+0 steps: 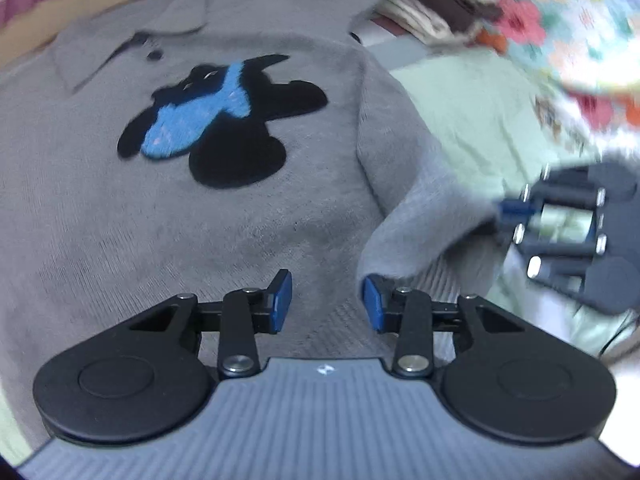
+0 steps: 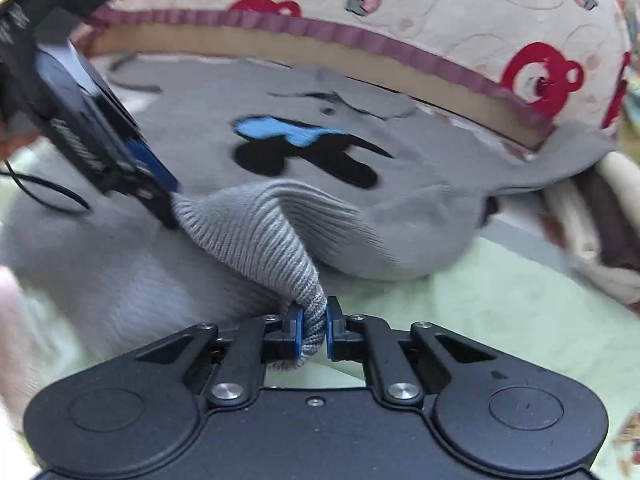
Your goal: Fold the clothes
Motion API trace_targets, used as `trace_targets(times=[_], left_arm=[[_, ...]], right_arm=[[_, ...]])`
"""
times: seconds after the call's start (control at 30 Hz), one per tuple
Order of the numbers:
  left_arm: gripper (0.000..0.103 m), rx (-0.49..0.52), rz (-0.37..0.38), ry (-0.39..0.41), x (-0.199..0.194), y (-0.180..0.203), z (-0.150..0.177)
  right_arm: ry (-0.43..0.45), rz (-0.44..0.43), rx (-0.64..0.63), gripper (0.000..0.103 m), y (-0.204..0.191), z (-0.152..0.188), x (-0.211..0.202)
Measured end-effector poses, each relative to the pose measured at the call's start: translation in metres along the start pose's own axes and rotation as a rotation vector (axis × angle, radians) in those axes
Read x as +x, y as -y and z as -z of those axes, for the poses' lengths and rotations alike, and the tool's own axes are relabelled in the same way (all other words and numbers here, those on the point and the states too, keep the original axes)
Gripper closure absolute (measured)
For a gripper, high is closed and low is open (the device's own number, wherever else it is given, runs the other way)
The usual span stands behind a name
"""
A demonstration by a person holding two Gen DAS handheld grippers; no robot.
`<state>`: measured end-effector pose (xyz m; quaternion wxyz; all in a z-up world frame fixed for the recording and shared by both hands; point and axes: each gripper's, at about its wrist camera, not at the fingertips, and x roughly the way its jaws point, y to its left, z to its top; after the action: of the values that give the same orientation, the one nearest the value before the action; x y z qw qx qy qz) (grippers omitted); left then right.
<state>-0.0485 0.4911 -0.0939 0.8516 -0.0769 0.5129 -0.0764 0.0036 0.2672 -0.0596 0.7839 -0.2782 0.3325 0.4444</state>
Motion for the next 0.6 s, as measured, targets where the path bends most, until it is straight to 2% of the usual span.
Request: trace_targets(times=[0.07,0.1,0.13,0.17,0.2,0.23,0.3,0.33,0.37,0.43,0.47,0.53,0.6], left_arm=[[0.065,0.040,-0.016,-0.003,0.001,0.002,0.000],[0.065,0.043,-0.018,-0.002,0.000,0.002,-0.001],[0.065,0.042,-0.021,-0.002,0.000,0.001,-0.001],[0.065,0.037,-0.027,0.000,-0.002,-0.001,0.000],[0.065,0.036,-0.044,0.003,-0.007,-0.002,0.001],[0.065,0.040,-0.072,0.007,-0.013,-0.004,0.002],[0.065,0.048,-0.128,0.015,-0.026,-0.008,0.005],[0.064,0.039,-0.178,0.007,-0.033,-0.013,0.008],[0.061,0.019,-0.251,-0.013,-0.041,-0.019,0.013],[0.060,-0.022,-0.396,-0.053,-0.058,-0.033,0.023],[0.055,-0.074,-0.438,-0.067,-0.066,-0.043,0.030],[0.053,-0.239,-0.466,-0.082,-0.084,-0.073,0.046],[0.052,-0.442,-0.439,-0.085,-0.098,-0.103,0.068]], right_arm=[[-0.037,-0.056,0.100,0.084,0.009,0.002,0.008],[-0.054,-0.101,0.163,0.075,0.014,0.003,0.012],[-0.068,-0.144,0.223,0.060,0.018,0.005,0.017],[-0.063,-0.175,0.269,0.059,0.020,0.007,0.022],[-0.042,-0.187,0.291,0.067,0.020,0.008,0.027],[-0.019,-0.174,0.296,0.092,0.023,0.007,0.029],[0.040,-0.097,0.317,0.093,0.034,0.001,0.014],[0.110,-0.081,0.350,0.093,0.048,-0.005,-0.007],[0.178,-0.057,0.376,0.093,0.060,-0.010,-0.029],[0.291,0.048,0.345,0.093,0.080,-0.017,-0.072],[0.312,0.102,0.302,0.093,0.085,-0.017,-0.082],[0.301,0.186,0.256,0.093,0.094,-0.009,-0.082],[0.270,0.185,0.304,0.093,0.102,-0.001,-0.072]])
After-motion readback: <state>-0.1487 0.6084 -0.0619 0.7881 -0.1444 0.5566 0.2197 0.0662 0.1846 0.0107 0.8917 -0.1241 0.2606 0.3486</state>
